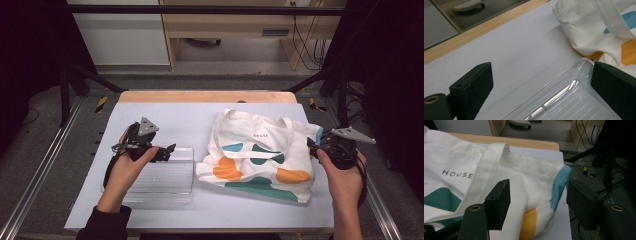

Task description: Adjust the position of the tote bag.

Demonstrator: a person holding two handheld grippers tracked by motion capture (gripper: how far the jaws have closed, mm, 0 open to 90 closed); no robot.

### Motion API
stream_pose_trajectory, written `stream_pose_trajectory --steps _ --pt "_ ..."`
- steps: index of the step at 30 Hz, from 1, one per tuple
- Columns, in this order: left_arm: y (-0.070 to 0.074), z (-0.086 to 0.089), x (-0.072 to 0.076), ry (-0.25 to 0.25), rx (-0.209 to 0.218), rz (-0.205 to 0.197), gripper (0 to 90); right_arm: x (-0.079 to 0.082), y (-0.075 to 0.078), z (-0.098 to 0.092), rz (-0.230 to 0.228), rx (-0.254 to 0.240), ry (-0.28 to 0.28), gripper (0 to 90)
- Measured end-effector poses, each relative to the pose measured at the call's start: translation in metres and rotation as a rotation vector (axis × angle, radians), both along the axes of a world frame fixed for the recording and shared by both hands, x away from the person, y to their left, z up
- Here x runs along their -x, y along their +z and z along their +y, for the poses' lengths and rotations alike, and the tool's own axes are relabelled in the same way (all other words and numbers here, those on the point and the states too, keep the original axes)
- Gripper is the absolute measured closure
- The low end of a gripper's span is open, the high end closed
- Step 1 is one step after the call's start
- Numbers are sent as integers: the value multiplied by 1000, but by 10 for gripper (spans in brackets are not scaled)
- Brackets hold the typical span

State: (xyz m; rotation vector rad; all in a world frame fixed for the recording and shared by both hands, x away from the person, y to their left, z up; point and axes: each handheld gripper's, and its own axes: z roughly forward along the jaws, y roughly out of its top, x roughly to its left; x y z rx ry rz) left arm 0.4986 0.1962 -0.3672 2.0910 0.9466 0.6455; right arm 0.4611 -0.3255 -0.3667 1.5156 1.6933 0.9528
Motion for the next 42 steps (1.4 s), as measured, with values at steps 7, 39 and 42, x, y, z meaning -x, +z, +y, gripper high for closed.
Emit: stream_pose_trajectory --steps 7,39,42 --pt "4 -9 5 -30 -13 -11 43 -34 -9 -22 70 -65 -52 297" --pt "3 -36 13 -111 -1 4 44 2 -20 48 -88 -13 248 785" --pt "6 -37 17 -118 -6 -4 44 11 -23 56 -97 -6 264 787"
